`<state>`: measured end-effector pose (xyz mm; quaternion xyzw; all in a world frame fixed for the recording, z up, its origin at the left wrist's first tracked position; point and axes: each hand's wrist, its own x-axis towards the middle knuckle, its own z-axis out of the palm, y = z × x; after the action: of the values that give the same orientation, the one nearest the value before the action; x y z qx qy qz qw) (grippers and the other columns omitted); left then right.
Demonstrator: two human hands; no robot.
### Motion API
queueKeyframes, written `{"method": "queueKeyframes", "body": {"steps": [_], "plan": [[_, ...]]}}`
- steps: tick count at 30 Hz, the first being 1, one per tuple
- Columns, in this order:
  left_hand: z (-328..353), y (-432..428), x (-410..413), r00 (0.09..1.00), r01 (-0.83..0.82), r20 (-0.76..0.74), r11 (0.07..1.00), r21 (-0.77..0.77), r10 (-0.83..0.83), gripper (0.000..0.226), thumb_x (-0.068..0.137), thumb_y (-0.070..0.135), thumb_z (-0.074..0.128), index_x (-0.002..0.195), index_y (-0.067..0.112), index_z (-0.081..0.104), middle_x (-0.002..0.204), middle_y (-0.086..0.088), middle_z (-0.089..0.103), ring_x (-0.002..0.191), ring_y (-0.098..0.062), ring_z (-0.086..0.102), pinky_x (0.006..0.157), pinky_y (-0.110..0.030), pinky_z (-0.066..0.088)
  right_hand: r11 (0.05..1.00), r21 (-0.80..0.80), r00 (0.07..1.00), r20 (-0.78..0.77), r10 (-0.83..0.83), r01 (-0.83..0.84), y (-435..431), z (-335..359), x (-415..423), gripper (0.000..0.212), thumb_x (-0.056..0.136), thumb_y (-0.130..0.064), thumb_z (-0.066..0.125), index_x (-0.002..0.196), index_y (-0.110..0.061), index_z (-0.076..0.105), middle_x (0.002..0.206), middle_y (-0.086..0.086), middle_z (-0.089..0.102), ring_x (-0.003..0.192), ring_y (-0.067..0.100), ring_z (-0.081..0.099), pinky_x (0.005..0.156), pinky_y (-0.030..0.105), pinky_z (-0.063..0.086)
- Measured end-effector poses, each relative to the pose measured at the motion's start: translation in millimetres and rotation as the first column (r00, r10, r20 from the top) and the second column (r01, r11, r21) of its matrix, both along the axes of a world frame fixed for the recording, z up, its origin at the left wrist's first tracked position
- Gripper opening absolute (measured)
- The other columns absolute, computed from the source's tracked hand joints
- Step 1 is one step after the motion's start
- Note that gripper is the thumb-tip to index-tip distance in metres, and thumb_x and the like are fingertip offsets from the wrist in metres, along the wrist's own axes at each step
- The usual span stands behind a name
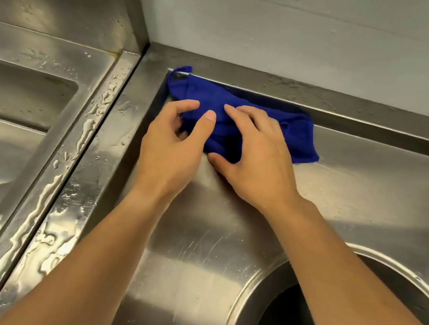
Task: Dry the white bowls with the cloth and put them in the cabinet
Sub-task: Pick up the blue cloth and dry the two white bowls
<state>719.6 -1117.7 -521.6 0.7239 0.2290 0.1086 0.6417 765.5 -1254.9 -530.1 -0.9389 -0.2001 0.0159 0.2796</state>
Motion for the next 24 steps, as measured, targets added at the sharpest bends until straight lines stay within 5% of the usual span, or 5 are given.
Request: {"method": "queueKeyframes", "body": {"steps": [6,9,13,19,24], "plan": [[9,-6,-5,0.999,0.034,-0.012,0.998,-0.046,-0.034,0.033,0.102,0.022,0.071,0.134,0.018,0.065,0.127,0.001,0.075,0.119,-0.010,0.072,0.105,-0.032,0.056,0.987,-0.120,0.986,0.141,-0.091,0.108,21,9,10,0.040,0.097,-0.020,0.062,0.137,-0.025,0.063,0.132,0.002,0.065,0.119,0.028,0.056,0.100,0.040,0.042],[26,-8,-19,0.996,0.075,0.045,0.996,-0.047,-0.073,0.034,0.103,0.020,0.069,0.137,0.020,0.065,0.132,0.004,0.073,0.124,-0.011,0.068,0.105,-0.028,0.056,0.955,0.193,0.971,-0.121,-0.206,0.226,14,31,9,0.030,0.099,-0.018,0.058,0.126,-0.023,0.069,0.118,-0.002,0.075,0.109,0.022,0.066,0.091,0.036,0.050],[69,-12,-30,0.980,0.033,0.195,0.999,0.039,-0.040,0.046,0.097,0.035,0.075,0.140,0.033,0.060,0.139,0.009,0.067,0.128,-0.008,0.063,0.108,-0.029,0.052,0.719,0.628,0.929,-0.364,-0.069,0.299,-18,83,-18,0.024,0.098,-0.014,0.061,0.110,-0.030,0.074,0.102,-0.008,0.080,0.098,0.012,0.074,0.088,0.029,0.060],[157,-43,-57,0.959,0.119,0.271,0.987,-0.111,-0.085,0.092,0.068,0.068,0.079,0.149,0.052,0.038,0.143,0.030,0.052,0.118,0.005,0.068,0.088,-0.024,0.062,0.532,0.797,0.926,-0.372,0.060,0.285,-62,175,-81,0.025,0.097,-0.026,0.060,0.112,-0.036,0.076,0.110,-0.006,0.080,0.104,0.013,0.076,0.086,0.027,0.061],[229,-82,-92,0.892,0.437,0.251,0.859,-0.267,-0.375,0.084,0.059,0.078,0.087,0.131,0.038,0.068,0.133,0.009,0.074,0.116,-0.014,0.076,0.095,-0.041,0.063,0.401,0.854,0.925,-0.378,0.042,0.331,-101,260,-143,0.024,0.095,-0.029,0.064,0.109,-0.041,0.078,0.115,-0.005,0.080,0.109,0.015,0.076,0.085,0.028,0.061]]}}
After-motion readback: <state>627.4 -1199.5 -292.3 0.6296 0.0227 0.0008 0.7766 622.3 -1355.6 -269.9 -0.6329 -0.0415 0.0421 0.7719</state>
